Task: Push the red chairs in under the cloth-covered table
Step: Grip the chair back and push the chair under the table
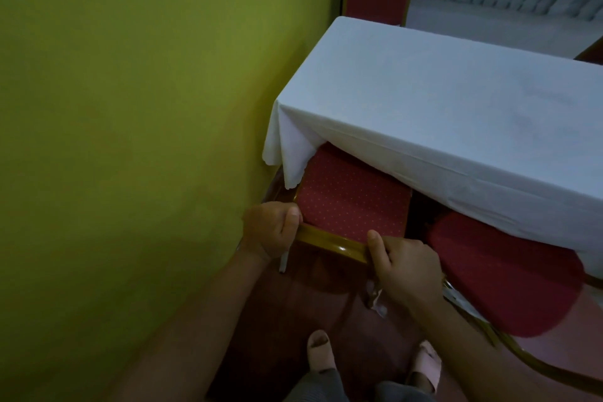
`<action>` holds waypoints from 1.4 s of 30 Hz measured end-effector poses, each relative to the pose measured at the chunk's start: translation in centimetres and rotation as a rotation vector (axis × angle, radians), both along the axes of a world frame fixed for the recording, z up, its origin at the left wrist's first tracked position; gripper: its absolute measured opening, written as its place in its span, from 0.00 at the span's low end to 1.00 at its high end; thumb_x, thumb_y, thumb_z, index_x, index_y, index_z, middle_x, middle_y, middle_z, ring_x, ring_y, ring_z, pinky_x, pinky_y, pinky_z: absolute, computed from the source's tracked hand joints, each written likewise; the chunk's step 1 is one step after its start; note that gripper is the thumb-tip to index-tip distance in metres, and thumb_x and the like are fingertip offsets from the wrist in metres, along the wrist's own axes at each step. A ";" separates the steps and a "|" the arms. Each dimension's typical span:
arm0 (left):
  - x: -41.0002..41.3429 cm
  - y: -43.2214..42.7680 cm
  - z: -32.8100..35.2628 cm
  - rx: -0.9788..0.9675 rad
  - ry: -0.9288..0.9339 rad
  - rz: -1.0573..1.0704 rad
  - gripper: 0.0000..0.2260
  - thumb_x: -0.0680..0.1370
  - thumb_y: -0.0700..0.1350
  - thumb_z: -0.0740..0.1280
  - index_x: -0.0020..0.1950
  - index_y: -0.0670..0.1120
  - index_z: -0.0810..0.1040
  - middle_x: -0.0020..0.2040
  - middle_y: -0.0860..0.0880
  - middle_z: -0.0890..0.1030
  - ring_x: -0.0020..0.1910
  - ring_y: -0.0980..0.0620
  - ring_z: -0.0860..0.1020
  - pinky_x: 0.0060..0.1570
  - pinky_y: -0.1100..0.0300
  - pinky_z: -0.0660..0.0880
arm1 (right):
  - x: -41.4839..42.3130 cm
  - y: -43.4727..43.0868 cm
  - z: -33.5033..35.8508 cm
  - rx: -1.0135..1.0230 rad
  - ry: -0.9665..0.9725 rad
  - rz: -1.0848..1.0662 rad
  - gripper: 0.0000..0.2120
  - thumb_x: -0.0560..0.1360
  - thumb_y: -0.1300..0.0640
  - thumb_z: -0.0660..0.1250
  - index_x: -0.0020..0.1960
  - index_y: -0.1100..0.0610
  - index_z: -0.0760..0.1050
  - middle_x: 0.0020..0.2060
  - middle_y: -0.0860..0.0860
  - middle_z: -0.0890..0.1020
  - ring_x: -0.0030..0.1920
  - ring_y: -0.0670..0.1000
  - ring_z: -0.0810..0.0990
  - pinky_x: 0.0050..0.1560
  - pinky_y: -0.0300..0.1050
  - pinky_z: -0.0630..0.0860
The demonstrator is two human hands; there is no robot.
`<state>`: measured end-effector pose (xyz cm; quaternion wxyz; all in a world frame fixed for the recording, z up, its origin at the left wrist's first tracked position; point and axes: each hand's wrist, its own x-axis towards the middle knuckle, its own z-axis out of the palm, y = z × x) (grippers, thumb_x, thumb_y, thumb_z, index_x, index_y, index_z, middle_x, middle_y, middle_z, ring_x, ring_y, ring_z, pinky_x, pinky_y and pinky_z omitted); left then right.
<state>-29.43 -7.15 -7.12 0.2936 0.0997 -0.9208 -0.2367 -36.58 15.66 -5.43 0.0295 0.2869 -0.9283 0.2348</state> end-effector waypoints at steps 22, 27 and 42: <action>1.3 -1.5 0.1 0.009 -0.037 -0.077 0.27 0.78 0.54 0.51 0.29 0.41 0.79 0.25 0.45 0.79 0.24 0.46 0.76 0.22 0.52 0.71 | 2.7 -1.3 0.6 0.010 -0.079 -0.109 0.28 0.78 0.43 0.51 0.21 0.49 0.56 0.15 0.44 0.61 0.16 0.41 0.61 0.22 0.36 0.53; -1.2 0.5 0.2 0.009 -0.037 -0.088 0.24 0.77 0.52 0.53 0.26 0.42 0.74 0.22 0.47 0.72 0.21 0.49 0.70 0.21 0.57 0.62 | -0.5 0.2 0.8 0.022 -0.067 -0.156 0.29 0.79 0.46 0.55 0.20 0.53 0.61 0.16 0.45 0.65 0.18 0.43 0.64 0.25 0.37 0.54; -1.2 1.4 -0.3 0.037 -0.061 -0.036 0.27 0.78 0.54 0.50 0.28 0.41 0.78 0.23 0.45 0.76 0.23 0.46 0.73 0.21 0.51 0.68 | -0.9 2.4 0.6 0.014 -0.059 0.034 0.30 0.75 0.31 0.44 0.26 0.49 0.67 0.20 0.46 0.72 0.22 0.43 0.70 0.25 0.39 0.59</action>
